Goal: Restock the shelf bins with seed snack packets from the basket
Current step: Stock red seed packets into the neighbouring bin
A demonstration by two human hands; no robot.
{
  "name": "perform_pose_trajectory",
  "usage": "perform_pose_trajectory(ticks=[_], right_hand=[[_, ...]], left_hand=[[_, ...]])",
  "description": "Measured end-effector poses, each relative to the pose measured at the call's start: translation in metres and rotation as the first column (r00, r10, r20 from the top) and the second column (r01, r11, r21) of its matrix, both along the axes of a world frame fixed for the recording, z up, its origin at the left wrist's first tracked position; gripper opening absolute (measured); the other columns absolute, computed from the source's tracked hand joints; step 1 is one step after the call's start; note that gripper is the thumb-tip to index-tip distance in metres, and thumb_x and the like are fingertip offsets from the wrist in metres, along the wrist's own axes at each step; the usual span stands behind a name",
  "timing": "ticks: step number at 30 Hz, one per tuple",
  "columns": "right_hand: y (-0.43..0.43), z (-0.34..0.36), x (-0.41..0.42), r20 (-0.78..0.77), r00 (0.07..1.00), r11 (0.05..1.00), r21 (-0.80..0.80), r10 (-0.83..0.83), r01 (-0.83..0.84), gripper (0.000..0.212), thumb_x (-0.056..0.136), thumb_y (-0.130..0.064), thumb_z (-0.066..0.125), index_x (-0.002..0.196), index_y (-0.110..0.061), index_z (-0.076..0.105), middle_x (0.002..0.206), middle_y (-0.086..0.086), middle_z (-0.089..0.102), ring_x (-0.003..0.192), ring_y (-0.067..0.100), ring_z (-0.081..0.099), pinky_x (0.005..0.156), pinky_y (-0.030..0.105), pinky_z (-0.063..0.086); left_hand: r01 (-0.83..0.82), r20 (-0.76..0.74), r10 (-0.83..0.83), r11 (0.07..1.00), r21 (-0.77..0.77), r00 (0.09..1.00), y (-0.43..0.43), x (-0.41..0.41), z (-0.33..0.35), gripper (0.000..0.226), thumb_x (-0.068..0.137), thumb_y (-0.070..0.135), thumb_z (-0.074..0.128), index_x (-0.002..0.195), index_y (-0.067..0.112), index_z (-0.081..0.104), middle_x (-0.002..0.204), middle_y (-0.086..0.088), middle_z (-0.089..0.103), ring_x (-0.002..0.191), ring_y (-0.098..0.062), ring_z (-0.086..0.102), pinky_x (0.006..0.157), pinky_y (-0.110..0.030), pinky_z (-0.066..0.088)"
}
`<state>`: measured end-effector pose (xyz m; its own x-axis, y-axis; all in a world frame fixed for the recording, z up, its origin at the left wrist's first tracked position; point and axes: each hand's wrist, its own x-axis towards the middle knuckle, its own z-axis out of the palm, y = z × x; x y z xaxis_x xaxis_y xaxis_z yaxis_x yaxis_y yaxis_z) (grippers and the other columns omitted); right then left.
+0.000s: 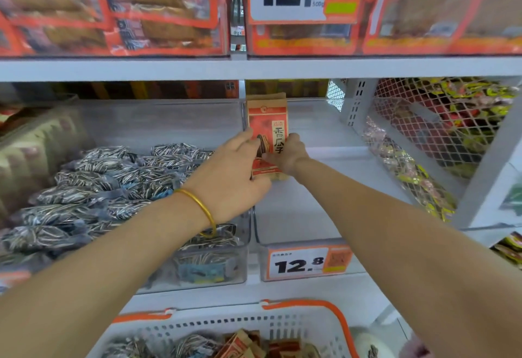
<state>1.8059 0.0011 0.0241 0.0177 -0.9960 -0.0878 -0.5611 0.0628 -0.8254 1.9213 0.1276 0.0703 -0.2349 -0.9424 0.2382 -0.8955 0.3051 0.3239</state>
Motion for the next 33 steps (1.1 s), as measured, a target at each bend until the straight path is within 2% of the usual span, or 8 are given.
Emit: perform_pose_trajectory(ticks=[12, 14, 18, 22, 25, 27, 29, 33], right_hand=[[0.038, 0.04, -0.031, -0.015, 0.999, 0.999, -0.041, 0.035, -0.036, 0.075, 0.081, -0.015, 0.074, 0.138, -0.007, 0.026, 0.136, 0.015, 0.042, 0.12, 0.03, 0.049, 0.093, 0.037, 0.048], [0.077, 0.055, -0.045, 0.02, 0.998, 0.984, -0.169, 0.056, -0.052, 0.062, 0.082, -0.016, 0.071, 0.134, -0.01, 0.037, 0.126, 0.012, 0.05, 0.11, 0.028, 0.056, 0.091, 0.042, 0.05], [0.201, 0.061, -0.07, 0.144, 0.952, 0.905, -0.375, 0.271, -0.201, 0.02, 0.086, -0.005, 0.063, 0.101, -0.017, 0.057, 0.086, 0.005, 0.061, 0.075, 0.024, 0.065, 0.062, 0.035, 0.056], [0.245, -0.009, -0.061, -0.113, 0.829, 0.835, 0.014, 0.549, -0.551, 0.014, 0.089, -0.007, 0.06, 0.102, -0.012, 0.063, 0.085, 0.005, 0.061, 0.065, 0.017, 0.061, 0.054, 0.015, 0.046], [0.227, -0.082, -0.046, -0.416, 0.603, 0.729, 0.295, 0.68, -0.618, 0.024, 0.092, -0.019, 0.055, 0.114, -0.012, 0.061, 0.098, -0.001, 0.057, 0.085, 0.013, 0.055, 0.07, 0.02, 0.044], [0.221, -0.121, -0.036, -0.543, 0.447, 0.675, 0.347, 0.711, -0.651, 0.021, 0.093, -0.023, 0.051, 0.108, -0.014, 0.062, 0.099, -0.001, 0.062, 0.09, 0.021, 0.06, 0.073, 0.028, 0.044], [0.22, -0.155, -0.026, -0.553, 0.405, 0.654, 0.384, 0.728, -0.652, 0.023, 0.092, -0.018, 0.049, 0.107, -0.006, 0.061, 0.099, 0.009, 0.064, 0.092, 0.029, 0.06, 0.073, 0.032, 0.041], [0.229, -0.206, -0.008, -0.436, 0.502, 0.665, 0.472, 0.747, -0.579, 0.032, 0.091, -0.014, 0.051, 0.117, 0.005, 0.052, 0.114, 0.022, 0.059, 0.107, 0.037, 0.056, 0.086, 0.035, 0.042]], left_hand=[[0.0, -0.007, 0.0, 1.0, 0.002, 1.0, 0.001, 0.003, 0.003, 0.067, 0.084, 0.044, 0.037, 0.144, 0.017, 0.033, 0.156, 0.001, 0.017, 0.142, -0.014, 0.017, 0.117, -0.03, 0.018], [-0.005, -0.053, -0.004, 0.987, -0.162, 0.999, 0.024, 0.001, 0.013, 0.052, 0.092, 0.038, 0.041, 0.138, 0.012, 0.042, 0.15, -0.004, 0.03, 0.138, -0.018, 0.027, 0.112, -0.021, 0.017], [0.073, -0.132, -0.145, 0.893, -0.443, 0.981, 0.108, 0.008, 0.004, 0.033, 0.088, 0.017, 0.043, 0.113, 0.005, 0.06, 0.121, -0.009, 0.057, 0.116, -0.02, 0.048, 0.102, -0.021, 0.029], [0.176, -0.008, -0.183, 0.957, -0.23, 0.983, 0.171, 0.027, -0.065, 0.03, 0.086, 0.015, 0.043, 0.101, 0.008, 0.067, 0.109, -0.005, 0.063, 0.103, -0.016, 0.053, 0.089, -0.021, 0.041], [0.155, 0.135, -0.168, 0.983, 0.099, 0.977, 0.182, 0.047, -0.113, 0.035, 0.083, 0.025, 0.037, 0.098, 0.02, 0.068, 0.105, 0.004, 0.065, 0.094, -0.013, 0.06, 0.071, -0.029, 0.053], [0.107, 0.107, -0.133, 0.968, 0.227, 0.985, 0.179, 0.059, -0.135, 0.039, 0.083, 0.031, 0.032, 0.101, 0.023, 0.066, 0.104, 0.005, 0.063, 0.094, -0.015, 0.06, 0.072, -0.029, 0.052], [0.059, 0.086, -0.086, 0.959, 0.277, 0.993, 0.175, 0.068, -0.147, 0.036, 0.09, 0.029, 0.033, 0.109, 0.025, 0.064, 0.108, 0.006, 0.06, 0.1, -0.014, 0.056, 0.078, -0.026, 0.044], [0.018, 0.11, -0.056, 0.946, 0.325, 0.992, 0.17, 0.075, -0.159, 0.029, 0.094, 0.02, 0.042, 0.116, 0.025, 0.06, 0.113, 0.006, 0.056, 0.105, -0.012, 0.052, 0.087, -0.03, 0.045]])
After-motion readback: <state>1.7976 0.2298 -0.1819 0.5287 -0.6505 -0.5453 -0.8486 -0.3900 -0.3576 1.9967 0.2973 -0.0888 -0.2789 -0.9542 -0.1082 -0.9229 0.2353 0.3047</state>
